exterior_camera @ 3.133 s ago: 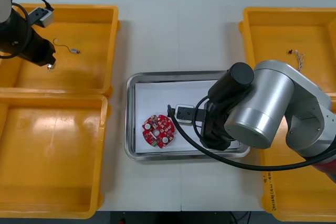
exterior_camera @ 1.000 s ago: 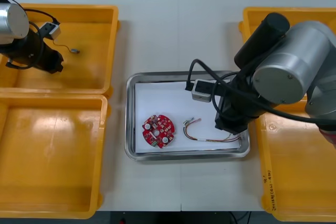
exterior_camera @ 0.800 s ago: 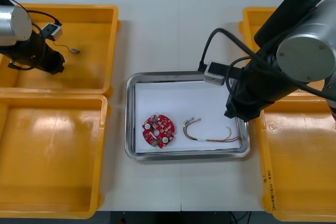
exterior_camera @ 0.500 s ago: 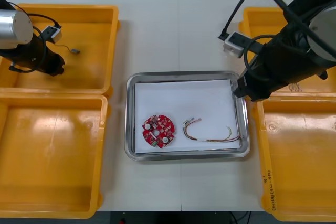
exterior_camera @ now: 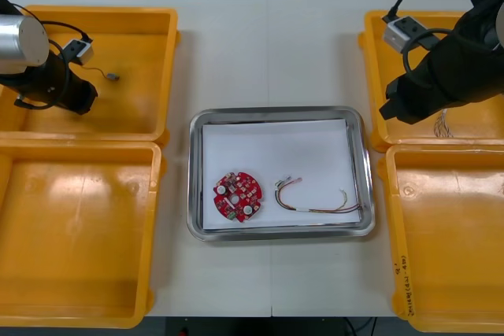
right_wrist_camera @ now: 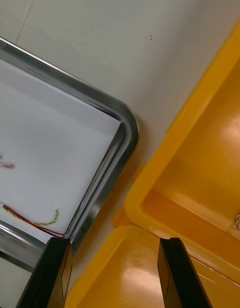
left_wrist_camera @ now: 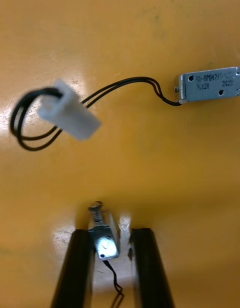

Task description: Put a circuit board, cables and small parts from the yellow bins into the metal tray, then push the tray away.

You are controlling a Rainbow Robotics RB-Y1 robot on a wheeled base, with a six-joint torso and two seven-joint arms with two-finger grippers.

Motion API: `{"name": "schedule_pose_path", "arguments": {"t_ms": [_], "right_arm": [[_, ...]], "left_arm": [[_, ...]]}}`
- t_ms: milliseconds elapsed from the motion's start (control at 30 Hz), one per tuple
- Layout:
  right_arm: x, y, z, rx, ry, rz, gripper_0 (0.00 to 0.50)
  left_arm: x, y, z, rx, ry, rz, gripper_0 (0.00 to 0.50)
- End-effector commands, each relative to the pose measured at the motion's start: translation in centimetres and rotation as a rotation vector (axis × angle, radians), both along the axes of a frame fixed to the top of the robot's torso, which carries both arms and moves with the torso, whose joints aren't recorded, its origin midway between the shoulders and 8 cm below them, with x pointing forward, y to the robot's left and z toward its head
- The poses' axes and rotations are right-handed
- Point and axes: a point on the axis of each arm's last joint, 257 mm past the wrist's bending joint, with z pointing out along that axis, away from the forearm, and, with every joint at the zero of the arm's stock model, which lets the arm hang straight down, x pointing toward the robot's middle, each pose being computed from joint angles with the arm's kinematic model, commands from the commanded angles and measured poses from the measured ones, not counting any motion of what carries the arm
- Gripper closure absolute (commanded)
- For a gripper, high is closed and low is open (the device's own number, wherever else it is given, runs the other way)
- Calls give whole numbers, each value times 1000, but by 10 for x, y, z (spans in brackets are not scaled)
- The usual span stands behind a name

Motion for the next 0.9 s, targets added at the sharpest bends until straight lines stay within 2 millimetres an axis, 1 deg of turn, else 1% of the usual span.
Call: {"name": "schedule_pose_path", "arguments": {"t_ms": [33,133,167,233,333,433,467,567,833,900], "right_arm": [[25,-44,45,29,-74,-154,0],[33,-69,52,32,-78,-225,0],[34,-73,52,32,-78,-237,0],[38,-87,57,30,-83,-280,0],[42,-100,59,30,-80,-319,0],[47,-117,61,25,-76,-377,0],[47,-120,61,26,-72,-387,0],[50,-133,58,25,-53,-435,0],[52,-154,49,64,1,-523,0],[53,-158,49,83,14,-539,0]], "left_arm": [[16,-15,22,-2,-46,-61,500],[15,-16,21,-7,-45,-60,500],[15,-16,21,-7,-44,-61,500],[15,-16,22,-15,-47,-58,500],[14,-15,24,-26,-42,-52,500],[10,-12,34,-53,-35,-38,500],[9,-12,37,-54,-33,-39,500],[2,-11,53,-47,-24,-42,500],[-17,-13,86,-29,6,-42,500],[-22,-14,91,-28,17,-37,500]]}}
